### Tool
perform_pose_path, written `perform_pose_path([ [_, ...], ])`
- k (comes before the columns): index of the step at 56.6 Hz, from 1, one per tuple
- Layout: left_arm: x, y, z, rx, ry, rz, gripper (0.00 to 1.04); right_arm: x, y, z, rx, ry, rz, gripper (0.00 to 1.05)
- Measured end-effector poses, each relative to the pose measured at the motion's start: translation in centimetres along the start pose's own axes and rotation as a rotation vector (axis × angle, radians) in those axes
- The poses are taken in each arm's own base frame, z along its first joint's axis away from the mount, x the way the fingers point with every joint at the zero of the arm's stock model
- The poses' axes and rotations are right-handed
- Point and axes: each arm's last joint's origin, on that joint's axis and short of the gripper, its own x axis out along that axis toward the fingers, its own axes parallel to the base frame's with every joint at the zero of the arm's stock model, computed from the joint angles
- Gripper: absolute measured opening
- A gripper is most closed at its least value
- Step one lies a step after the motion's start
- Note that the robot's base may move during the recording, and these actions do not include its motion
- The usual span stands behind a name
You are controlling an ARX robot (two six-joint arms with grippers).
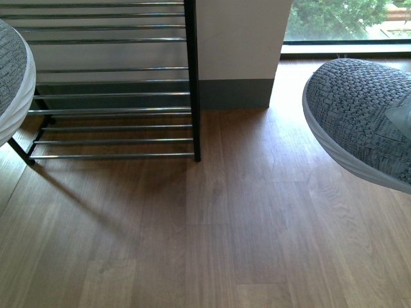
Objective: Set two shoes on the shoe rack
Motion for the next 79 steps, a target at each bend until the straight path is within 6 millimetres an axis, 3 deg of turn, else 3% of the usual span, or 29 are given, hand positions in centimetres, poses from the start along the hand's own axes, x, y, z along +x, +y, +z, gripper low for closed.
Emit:
perform_pose_path([
  [79, 0.01, 0.01, -0.08, 0.002, 0.001, 0.004, 0.02, 0.02, 0.02, -0.03, 0.000, 0.001, 0.002, 0.01],
])
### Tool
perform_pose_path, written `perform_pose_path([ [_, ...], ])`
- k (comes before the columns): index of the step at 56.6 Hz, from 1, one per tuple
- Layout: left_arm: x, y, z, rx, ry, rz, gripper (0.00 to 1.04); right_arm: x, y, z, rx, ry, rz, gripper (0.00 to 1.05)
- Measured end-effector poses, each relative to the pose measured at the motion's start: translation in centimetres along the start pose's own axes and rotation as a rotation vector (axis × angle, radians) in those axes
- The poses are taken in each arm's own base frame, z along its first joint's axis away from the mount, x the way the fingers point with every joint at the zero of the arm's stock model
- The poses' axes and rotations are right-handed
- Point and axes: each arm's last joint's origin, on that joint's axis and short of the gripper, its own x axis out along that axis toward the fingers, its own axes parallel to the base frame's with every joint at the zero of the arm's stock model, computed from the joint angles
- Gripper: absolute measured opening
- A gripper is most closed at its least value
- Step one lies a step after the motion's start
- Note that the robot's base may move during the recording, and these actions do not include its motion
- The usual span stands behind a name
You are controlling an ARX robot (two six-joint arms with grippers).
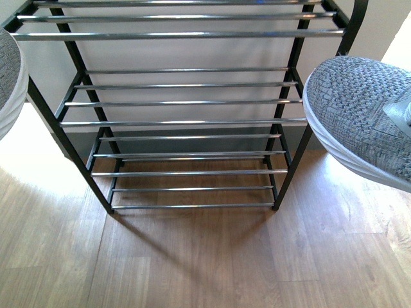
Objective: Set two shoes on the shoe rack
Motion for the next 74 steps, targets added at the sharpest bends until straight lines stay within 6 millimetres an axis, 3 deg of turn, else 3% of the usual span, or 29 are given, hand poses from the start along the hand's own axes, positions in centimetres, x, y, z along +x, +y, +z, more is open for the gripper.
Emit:
perform_pose_path([
  [60, 0.0, 0.0, 0.0, -0.001, -0.002, 0.011, 0.02, 0.0, 0.0, 0.0, 0.000, -0.005, 0.012, 0.01],
  [61, 0.0, 0.0, 0.0, -0.002, 0.001, -0.009, 0.02, 0.3, 0.0, -0.1, 0.043, -0.092, 0.027, 0.01],
  [69, 0.0, 0.0, 0.0, -0.001, 0.000, -0.005, 0.02, 2.0, 0.1, 2.3, 0.177, -0.198, 0.032, 0.01],
  [74, 0.0, 0.0, 0.0, -0.001, -0.001, 0.005, 0.02, 5.3, 0.3, 5.3, 0.305, -0.202, 0.046, 0.01],
])
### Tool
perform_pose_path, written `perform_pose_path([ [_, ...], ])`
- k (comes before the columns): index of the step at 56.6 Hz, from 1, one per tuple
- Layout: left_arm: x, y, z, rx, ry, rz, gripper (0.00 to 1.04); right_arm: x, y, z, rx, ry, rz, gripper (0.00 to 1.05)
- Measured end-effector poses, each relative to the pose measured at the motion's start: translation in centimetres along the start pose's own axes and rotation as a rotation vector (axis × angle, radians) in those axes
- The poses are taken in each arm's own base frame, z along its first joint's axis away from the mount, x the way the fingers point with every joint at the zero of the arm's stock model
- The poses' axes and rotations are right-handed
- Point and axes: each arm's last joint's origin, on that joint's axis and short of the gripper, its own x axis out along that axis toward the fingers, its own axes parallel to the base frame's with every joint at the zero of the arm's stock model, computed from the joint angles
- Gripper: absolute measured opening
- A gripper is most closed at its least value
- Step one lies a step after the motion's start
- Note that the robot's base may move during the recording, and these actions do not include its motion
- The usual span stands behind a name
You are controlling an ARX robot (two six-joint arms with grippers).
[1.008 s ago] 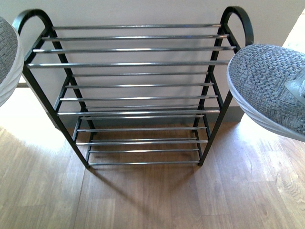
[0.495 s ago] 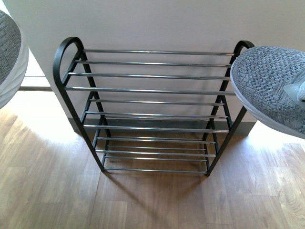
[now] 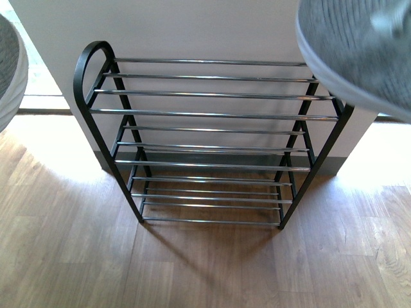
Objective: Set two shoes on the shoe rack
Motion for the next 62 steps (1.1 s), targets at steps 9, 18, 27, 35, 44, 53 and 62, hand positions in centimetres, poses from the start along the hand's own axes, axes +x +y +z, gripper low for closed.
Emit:
perform_pose_path([
  [9, 0.0, 0.0, 0.0, 0.000, 0.001, -0.007, 0.02, 5.5, 0.3, 0.7, 0.077, 0.034, -0.045, 0.01],
  [18, 0.0, 0.0, 0.0, 0.000, 0.001, -0.009, 0.02, 12.4, -0.9, -0.2, 0.147, 0.113, -0.175, 0.01],
  [27, 0.0, 0.0, 0.0, 0.000, 0.001, -0.006, 0.02, 16.9, -1.8, -0.8, 0.228, 0.161, -0.255, 0.01],
  [35, 0.0, 0.0, 0.0, 0.000, 0.001, -0.008, 0.02, 21.2, -2.6, -1.7, 0.296, 0.191, -0.315, 0.01],
  [44, 0.0, 0.0, 0.0, 0.000, 0.001, -0.007, 0.02, 23.8, -4.1, -3.4, 0.320, 0.208, -0.394, 0.01],
  [53, 0.0, 0.0, 0.0, 0.000, 0.001, -0.007, 0.02, 24.7, -8.7, -6.9, 0.455, 0.270, -0.559, 0.01],
  [62, 0.0, 0.0, 0.0, 0.000, 0.001, -0.008, 0.02, 24.1, -10.7, -7.6, 0.550, 0.295, -0.607, 0.01],
])
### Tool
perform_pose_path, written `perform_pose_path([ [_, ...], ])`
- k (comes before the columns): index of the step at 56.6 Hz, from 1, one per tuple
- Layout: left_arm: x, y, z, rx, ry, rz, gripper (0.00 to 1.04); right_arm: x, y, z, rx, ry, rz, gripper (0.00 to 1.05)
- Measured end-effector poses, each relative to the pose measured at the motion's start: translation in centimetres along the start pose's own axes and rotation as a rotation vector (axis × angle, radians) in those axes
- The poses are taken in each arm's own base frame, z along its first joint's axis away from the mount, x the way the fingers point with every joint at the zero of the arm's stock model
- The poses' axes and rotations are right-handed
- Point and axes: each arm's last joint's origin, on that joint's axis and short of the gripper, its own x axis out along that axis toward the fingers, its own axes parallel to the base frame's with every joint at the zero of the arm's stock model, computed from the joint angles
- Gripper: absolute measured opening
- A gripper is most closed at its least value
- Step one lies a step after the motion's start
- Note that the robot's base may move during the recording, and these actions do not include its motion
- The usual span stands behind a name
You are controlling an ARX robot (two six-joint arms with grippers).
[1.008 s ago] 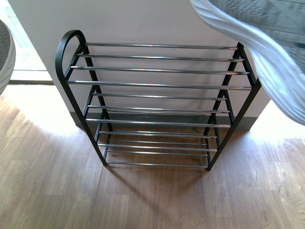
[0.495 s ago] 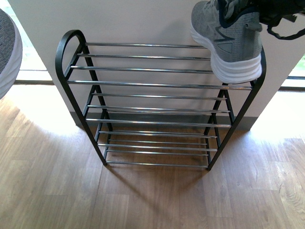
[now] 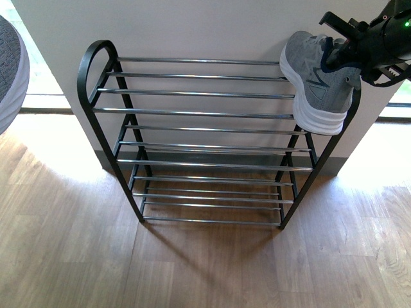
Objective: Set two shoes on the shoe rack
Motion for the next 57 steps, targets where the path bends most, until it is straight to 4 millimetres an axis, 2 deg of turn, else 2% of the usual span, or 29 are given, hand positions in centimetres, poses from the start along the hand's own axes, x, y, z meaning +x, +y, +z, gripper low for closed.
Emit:
perform_pose_path([
  [9, 0.0, 0.0, 0.0, 0.000, -0.001, 0.002, 0.02, 0.0, -0.1, 0.1, 0.005, -0.006, 0.012, 0.03],
  [16, 0.0, 0.0, 0.0, 0.000, 0.000, 0.001, 0.02, -1.9, 0.0, 0.8, 0.040, 0.052, 0.116, 0.30],
  [23, 0.0, 0.0, 0.0, 0.000, 0.000, 0.000, 0.02, -6.5, -0.2, 3.1, 0.070, 0.160, 0.226, 0.55],
  [27, 0.0, 0.0, 0.0, 0.000, 0.000, 0.001, 0.02, -9.7, -0.1, 5.1, 0.035, 0.094, 0.255, 0.70],
  [28, 0.0, 0.0, 0.0, 0.000, 0.000, 0.001, 0.02, -10.0, -0.1, 5.3, 0.002, 0.036, 0.257, 0.70],
  [31, 0.0, 0.0, 0.0, 0.000, 0.000, 0.001, 0.02, -11.4, -0.4, 5.8, -0.146, -0.280, 0.277, 0.58],
  [36, 0.0, 0.0, 0.0, 0.000, 0.000, 0.002, 0.02, -12.6, -1.7, 4.3, -0.287, -0.447, 0.298, 0.45],
  [39, 0.0, 0.0, 0.0, 0.000, 0.000, 0.001, 0.02, -13.4, -2.5, 3.2, -0.355, -0.497, 0.296, 0.38],
  [43, 0.0, 0.0, 0.0, -0.001, 0.000, 0.001, 0.02, -15.3, -4.1, 1.4, -0.427, -0.544, 0.286, 0.22],
  [45, 0.0, 0.0, 0.0, 0.000, 0.000, 0.000, 0.02, -16.4, -5.1, 1.1, -0.452, -0.555, 0.296, 0.14],
  [50, 0.0, 0.0, 0.0, 0.000, 0.000, 0.001, 0.02, -17.8, -6.1, 0.6, -0.464, -0.573, 0.284, 0.01],
  [57, 0.0, 0.0, 0.0, 0.000, 0.000, 0.002, 0.02, -19.4, -7.4, -0.7, -0.473, -0.571, 0.269, 0.01],
])
